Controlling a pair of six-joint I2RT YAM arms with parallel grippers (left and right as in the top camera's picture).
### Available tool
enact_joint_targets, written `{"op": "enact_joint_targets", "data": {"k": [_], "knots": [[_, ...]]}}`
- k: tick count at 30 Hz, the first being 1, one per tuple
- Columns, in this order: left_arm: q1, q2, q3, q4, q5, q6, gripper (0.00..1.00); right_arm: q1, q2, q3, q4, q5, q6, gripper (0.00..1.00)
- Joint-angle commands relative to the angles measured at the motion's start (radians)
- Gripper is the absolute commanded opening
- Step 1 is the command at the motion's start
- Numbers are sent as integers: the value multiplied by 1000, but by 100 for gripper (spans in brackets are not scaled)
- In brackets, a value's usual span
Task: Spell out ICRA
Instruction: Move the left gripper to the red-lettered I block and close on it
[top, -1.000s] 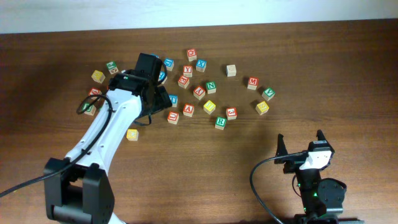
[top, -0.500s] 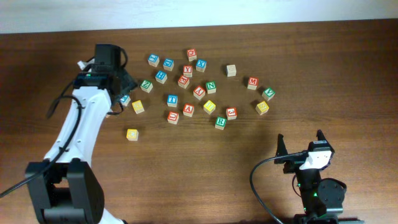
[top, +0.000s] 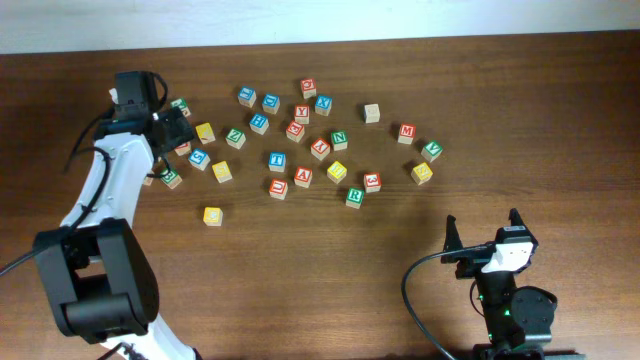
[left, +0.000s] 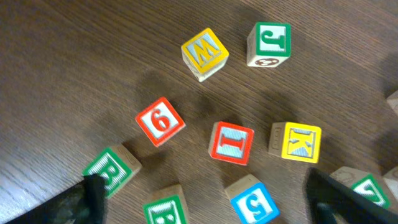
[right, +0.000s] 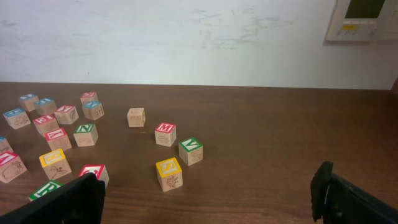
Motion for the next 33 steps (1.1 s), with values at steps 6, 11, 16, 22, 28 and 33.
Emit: {"op": "enact_joint_targets", "data": {"k": [6, 11, 16, 22, 28, 33], "knots": [[-6, 116, 14, 56, 56, 32, 76, -6, -5, -8, -1, 8, 11, 98], [-6, 147, 14, 85, 56, 32, 65, -6, -5, -8, -1, 8, 11, 98], [-6, 153, 14, 133, 57, 32, 58, -6, -5, -8, -1, 9, 11, 98], [-6, 153, 14, 147, 64, 40, 57, -6, -5, -8, -1, 8, 11, 98], [-6, 155, 14, 143, 64, 66, 58, -6, -5, -8, -1, 9, 11, 98], [-6, 205, 14, 148, 74, 94, 57, -6, -5, -8, -1, 9, 11, 98]]}}
